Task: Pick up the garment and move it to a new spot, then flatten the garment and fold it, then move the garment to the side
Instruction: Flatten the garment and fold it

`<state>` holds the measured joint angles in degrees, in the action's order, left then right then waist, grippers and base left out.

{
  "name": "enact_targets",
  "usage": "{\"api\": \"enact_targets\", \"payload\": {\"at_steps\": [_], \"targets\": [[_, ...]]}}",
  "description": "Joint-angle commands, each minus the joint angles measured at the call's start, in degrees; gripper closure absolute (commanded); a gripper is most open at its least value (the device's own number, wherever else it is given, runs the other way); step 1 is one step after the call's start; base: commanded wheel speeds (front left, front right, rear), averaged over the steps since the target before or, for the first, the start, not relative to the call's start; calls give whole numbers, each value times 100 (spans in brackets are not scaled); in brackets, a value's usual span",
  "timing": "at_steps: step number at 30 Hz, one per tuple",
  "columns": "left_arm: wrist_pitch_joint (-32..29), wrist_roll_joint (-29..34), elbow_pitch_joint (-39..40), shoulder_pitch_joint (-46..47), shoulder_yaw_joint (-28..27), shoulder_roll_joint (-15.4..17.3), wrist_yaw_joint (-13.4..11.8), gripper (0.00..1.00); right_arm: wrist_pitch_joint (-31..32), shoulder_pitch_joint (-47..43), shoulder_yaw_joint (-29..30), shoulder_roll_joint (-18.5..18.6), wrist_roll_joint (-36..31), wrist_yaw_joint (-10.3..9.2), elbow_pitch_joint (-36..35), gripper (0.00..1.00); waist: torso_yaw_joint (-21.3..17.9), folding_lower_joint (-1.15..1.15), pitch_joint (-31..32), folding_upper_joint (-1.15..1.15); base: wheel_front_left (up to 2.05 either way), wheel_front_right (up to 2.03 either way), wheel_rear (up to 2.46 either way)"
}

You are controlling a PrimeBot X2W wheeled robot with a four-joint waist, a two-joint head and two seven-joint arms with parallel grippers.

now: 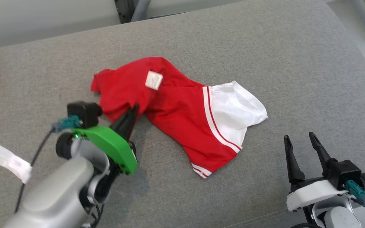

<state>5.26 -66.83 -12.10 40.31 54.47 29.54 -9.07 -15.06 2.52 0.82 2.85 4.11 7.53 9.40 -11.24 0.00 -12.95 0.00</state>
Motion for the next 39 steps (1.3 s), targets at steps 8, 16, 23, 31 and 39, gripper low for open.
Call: {"api": "enact_targets", "payload": {"at_steps": [8,16,23,31,39], "targets": [[482,-63,-820,-678,276,-735,204,100,-18,147,-123,8,-227,-8,-19,0,519,0,-173,0,0,0,0],[717,-131,-1166,-778,224,-1081,389,67,-18,63,-80,9,-361,-8,9,0,668,0,-102,0,0,0,0],[776,-145,-1083,-954,230,-1082,320,10,-18,19,-162,9,-285,-8,42,0,650,0,-50,0,0,0,0],[777,-192,-893,-1087,225,-994,243,0,-18,25,-161,9,-270,-8,55,0,620,0,-32,0,0,0,0],[766,-213,-783,-1187,233,-935,195,0,-18,43,-156,8,-265,-8,28,0,614,0,-63,0,0,0,0]]}}
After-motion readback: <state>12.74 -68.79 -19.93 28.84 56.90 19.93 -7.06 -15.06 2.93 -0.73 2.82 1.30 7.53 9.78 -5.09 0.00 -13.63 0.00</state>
